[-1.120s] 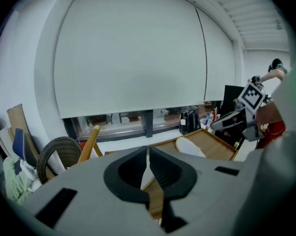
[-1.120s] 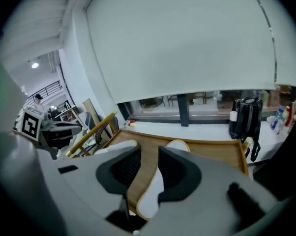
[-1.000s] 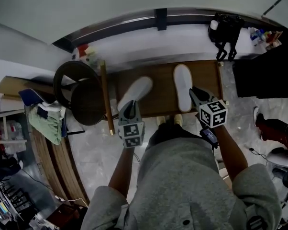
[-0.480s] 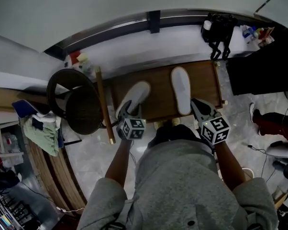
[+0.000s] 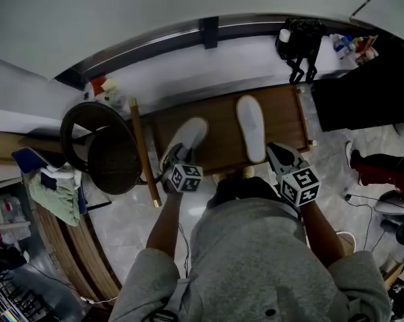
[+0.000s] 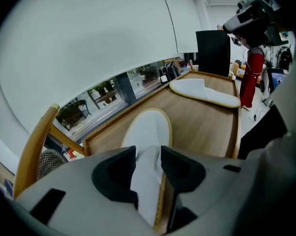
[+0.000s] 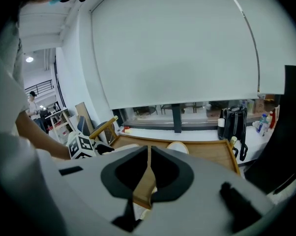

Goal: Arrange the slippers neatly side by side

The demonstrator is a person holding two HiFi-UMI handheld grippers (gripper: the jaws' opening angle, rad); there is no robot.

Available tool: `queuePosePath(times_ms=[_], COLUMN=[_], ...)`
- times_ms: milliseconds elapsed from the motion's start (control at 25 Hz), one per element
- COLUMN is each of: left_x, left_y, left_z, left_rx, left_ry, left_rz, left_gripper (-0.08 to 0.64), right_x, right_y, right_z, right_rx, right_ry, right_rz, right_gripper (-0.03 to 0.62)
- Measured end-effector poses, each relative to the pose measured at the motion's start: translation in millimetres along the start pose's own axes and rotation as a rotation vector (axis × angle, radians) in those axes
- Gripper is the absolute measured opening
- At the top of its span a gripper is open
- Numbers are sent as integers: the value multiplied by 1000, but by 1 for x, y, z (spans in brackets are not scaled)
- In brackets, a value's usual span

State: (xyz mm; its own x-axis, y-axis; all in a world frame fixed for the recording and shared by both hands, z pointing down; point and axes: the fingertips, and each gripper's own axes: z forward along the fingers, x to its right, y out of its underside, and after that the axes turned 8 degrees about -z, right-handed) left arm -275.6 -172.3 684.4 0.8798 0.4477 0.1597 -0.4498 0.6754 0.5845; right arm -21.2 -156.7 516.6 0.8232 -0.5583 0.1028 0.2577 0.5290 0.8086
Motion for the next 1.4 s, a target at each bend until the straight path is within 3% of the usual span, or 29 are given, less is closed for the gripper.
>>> queuePosePath(times_ms=[320, 480, 1000, 1400], left_x=[-5, -7, 20, 50], left_y=[-2, -2, -24, -48], left_z=[4, 3, -1, 31], left_rx=[-17, -29, -67, -154], left_ry=[2, -2, -27, -105], left_rz=[-34, -98, -422, -832], left_gripper=[98, 57, 37, 37], right_x=[0, 0, 4, 16], right_y=[1, 5, 15, 31], right_z=[0, 1, -6, -19], right_rx=[-6, -11, 2, 10], right_ry=[-4, -5, 5, 43], right_rz=[4, 12, 48, 103], right_gripper=[38, 38, 38, 38])
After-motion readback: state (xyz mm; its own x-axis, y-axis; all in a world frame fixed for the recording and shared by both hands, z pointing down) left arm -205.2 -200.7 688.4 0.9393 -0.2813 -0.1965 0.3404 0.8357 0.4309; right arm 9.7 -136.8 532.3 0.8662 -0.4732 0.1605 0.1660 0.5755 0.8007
